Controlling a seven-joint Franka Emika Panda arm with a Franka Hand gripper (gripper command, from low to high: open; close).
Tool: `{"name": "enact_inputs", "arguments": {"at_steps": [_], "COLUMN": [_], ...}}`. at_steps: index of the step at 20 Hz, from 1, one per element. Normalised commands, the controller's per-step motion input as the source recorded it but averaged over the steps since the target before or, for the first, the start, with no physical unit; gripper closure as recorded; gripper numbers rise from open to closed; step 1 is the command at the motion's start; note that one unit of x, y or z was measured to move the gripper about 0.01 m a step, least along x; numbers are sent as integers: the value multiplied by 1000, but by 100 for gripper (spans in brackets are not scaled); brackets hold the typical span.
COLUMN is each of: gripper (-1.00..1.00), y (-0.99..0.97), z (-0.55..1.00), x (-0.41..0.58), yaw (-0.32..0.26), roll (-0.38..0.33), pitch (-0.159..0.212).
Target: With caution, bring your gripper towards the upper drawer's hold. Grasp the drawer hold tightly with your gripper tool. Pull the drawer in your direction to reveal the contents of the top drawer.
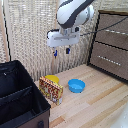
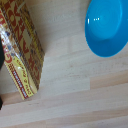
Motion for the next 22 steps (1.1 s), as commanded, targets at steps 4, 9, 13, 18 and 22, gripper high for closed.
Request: {"name": "enact_inputs", "arguments": {"at_steps": [4, 9, 13, 18, 22], "gripper": [-100, -100, -100, -100, -100], "y": [73, 25, 41, 45, 131], "z": [201, 286, 323, 280, 276], "x": [151, 109, 88, 124, 299], "yaw": [111, 129, 129, 115, 56], "roll": [-241, -315, -306, -323, -335], "pitch": [3, 0, 0, 6, 24]}}
